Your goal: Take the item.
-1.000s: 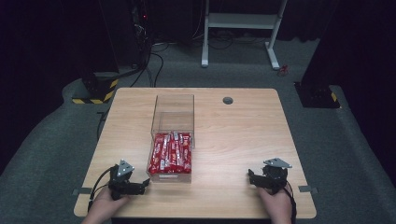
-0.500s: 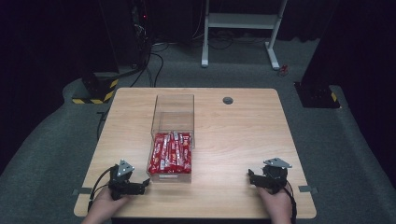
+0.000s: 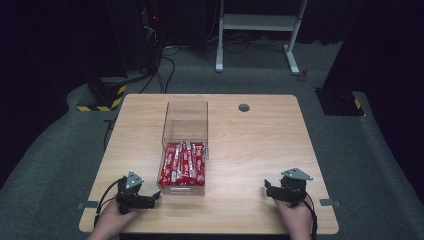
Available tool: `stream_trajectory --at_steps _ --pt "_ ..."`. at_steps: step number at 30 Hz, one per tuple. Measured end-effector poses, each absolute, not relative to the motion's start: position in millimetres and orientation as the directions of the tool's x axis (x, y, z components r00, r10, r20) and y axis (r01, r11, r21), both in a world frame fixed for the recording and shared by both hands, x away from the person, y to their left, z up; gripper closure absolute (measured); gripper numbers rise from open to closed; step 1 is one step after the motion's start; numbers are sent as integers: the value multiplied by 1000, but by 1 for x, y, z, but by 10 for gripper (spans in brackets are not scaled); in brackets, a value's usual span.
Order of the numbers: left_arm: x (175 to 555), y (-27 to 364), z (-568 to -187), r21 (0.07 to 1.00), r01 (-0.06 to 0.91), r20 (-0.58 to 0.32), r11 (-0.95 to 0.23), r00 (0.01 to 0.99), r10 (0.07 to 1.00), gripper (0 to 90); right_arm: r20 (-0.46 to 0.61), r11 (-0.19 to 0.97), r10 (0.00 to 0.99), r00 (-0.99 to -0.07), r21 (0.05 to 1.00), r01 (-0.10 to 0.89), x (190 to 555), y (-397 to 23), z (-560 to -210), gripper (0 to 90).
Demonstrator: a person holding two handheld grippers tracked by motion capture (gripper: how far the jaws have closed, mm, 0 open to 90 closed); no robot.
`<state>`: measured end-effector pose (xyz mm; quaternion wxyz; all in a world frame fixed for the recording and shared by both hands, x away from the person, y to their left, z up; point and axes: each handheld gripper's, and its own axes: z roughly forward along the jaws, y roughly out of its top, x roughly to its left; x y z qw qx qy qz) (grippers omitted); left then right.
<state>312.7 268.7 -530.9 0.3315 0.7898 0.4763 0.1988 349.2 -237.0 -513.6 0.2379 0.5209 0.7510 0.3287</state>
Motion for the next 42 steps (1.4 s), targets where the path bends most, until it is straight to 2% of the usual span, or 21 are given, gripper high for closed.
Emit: stream_trajectory --at_steps 42 --pt "314 268 -531 712 626 -3 -318 455 890 11 -9 305 878 -479 781 545 352 -166 -503 136"
